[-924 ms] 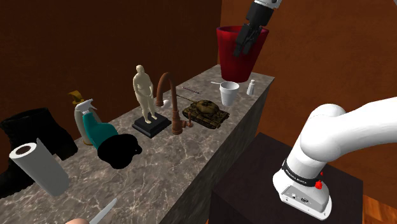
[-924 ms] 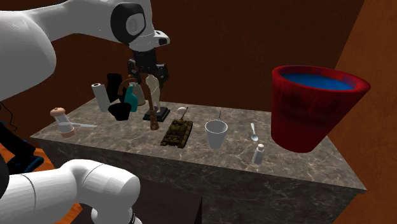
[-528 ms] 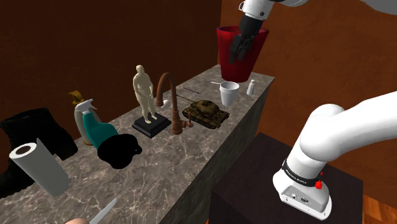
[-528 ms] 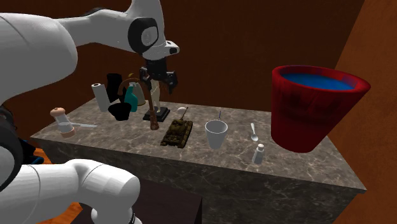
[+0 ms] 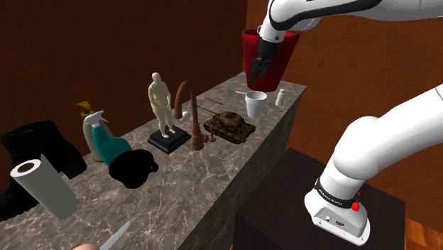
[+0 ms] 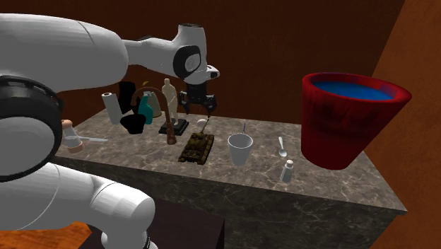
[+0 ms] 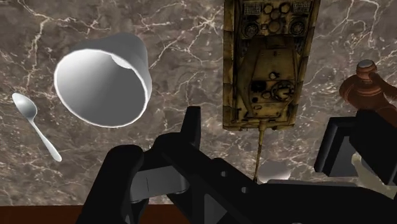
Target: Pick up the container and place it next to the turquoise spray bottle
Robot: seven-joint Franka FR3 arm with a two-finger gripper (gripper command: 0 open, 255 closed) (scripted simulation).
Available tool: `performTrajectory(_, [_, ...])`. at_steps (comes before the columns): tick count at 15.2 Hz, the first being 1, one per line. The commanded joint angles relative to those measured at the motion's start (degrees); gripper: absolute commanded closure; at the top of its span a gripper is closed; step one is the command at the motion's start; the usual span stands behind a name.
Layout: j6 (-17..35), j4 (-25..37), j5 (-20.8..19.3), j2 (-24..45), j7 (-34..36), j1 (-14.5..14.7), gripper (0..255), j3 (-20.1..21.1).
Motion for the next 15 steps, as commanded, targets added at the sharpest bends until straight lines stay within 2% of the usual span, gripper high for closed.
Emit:
performTrajectory(1, [2.2,0.7,-0.6,3.6,-0.9,-0.3,0,-0.8])
performTrajectory(14, [14.2,8.4,-1.8,28.3,-7.3,-2.7,0,-6.4])
performTrajectory(15, [14.9,8.1,-1.7,28.7,-7.4,-2.7,0,-6.4])
